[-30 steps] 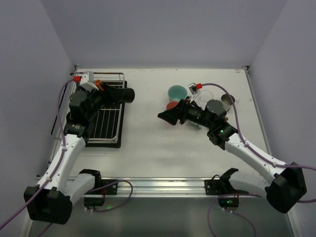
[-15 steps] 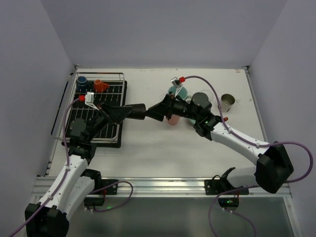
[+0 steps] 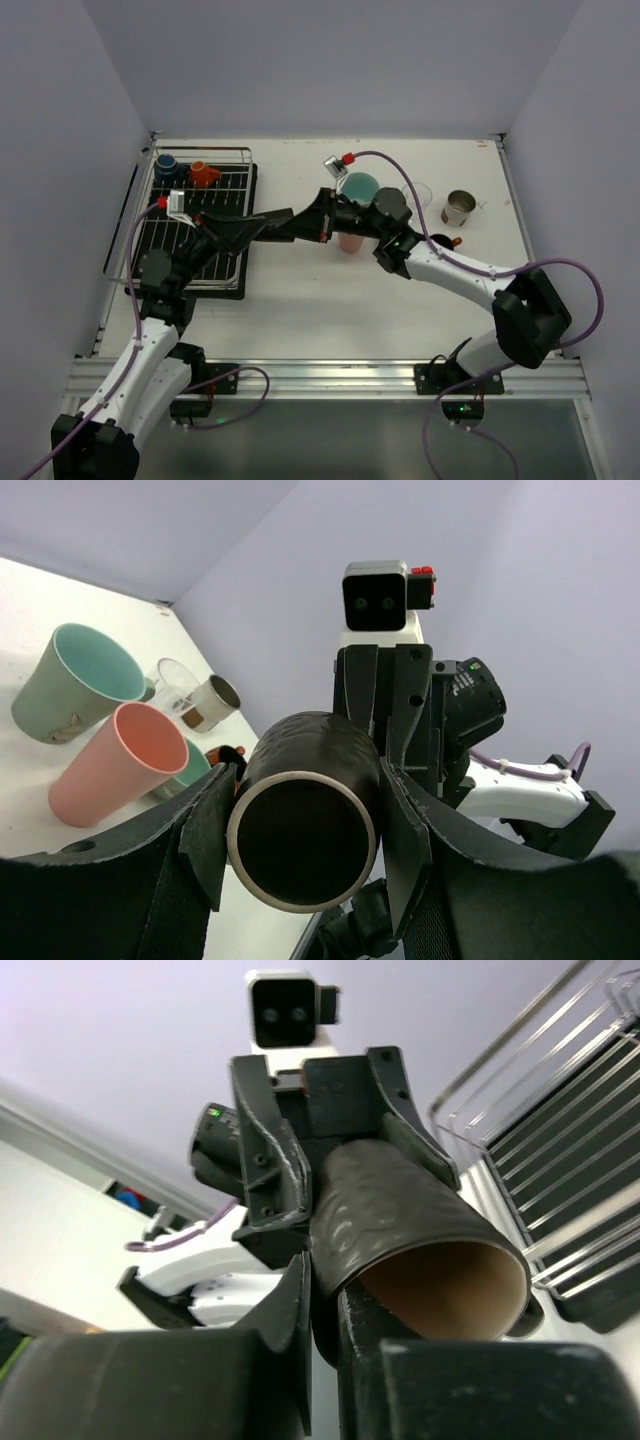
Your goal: Unload the cups from the dish rack
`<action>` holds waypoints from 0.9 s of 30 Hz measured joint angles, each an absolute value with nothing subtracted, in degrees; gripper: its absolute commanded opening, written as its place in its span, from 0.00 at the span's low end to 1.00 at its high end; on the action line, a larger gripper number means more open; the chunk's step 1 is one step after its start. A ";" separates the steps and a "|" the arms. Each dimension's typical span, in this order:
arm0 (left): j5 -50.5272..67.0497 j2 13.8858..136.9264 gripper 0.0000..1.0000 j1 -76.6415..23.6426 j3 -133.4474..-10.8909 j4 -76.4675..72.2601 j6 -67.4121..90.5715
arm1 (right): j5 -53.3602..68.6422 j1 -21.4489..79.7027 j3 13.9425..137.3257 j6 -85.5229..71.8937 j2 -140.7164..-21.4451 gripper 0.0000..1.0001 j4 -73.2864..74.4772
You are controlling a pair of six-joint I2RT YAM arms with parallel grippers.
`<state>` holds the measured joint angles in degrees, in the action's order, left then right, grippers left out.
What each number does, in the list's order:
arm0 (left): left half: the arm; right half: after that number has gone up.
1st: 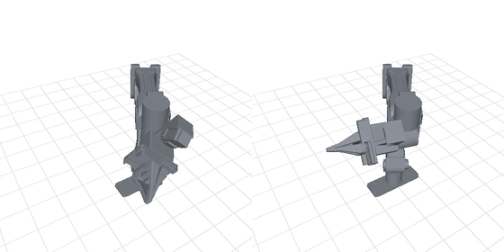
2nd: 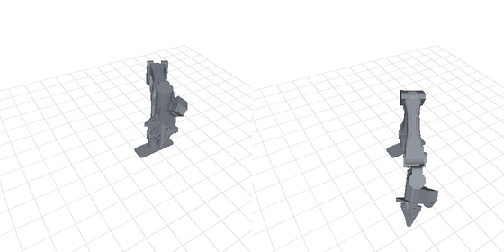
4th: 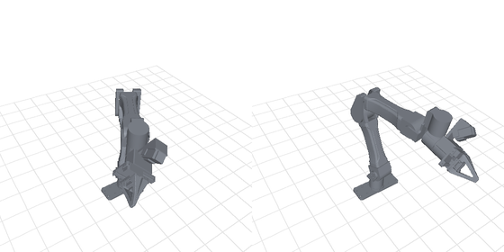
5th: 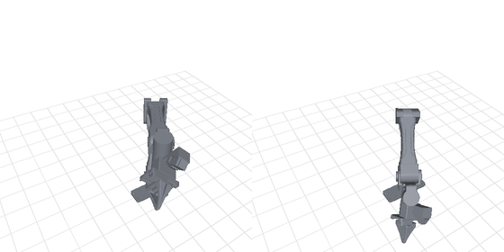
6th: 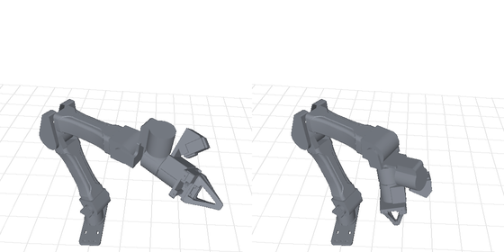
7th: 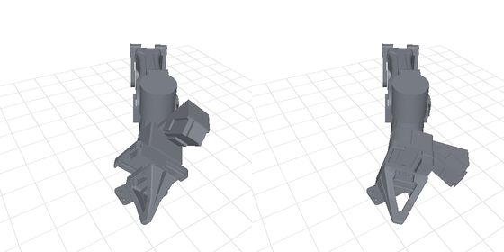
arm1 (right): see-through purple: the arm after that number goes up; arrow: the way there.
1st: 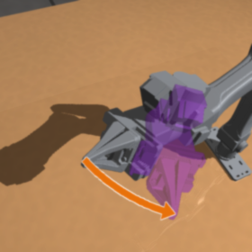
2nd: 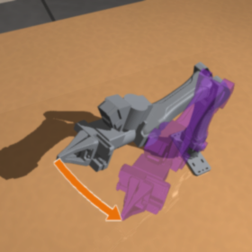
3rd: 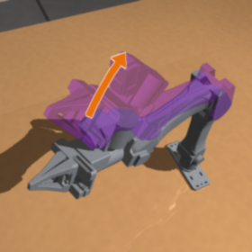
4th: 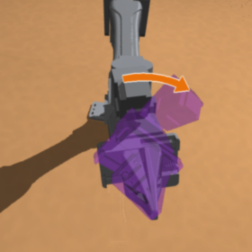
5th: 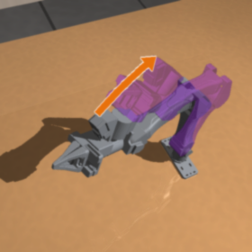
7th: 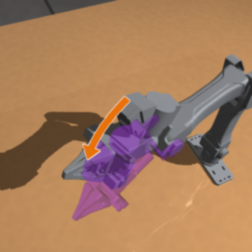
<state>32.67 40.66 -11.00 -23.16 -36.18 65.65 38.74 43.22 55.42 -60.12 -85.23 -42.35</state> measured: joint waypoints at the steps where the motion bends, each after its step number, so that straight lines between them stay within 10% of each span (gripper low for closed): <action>1: 32.64 40.40 0.37 -11.03 -22.96 -36.64 66.50 | 39.27 43.22 55.40 -60.75 -85.23 0.00 -43.24; 7: 32.34 38.98 1.00 -11.09 -24.88 -30.72 62.54 | 37.93 43.57 55.44 -56.69 -82.39 0.00 -35.90; 17: 17.26 34.65 1.00 -11.33 -44.03 9.37 30.74 | 13.32 43.55 58.46 -28.64 -66.41 0.00 16.97; 27: 6.04 29.93 1.00 -11.33 -39.35 21.54 21.47 | -4.60 47.05 54.39 -23.05 -73.82 0.00 32.56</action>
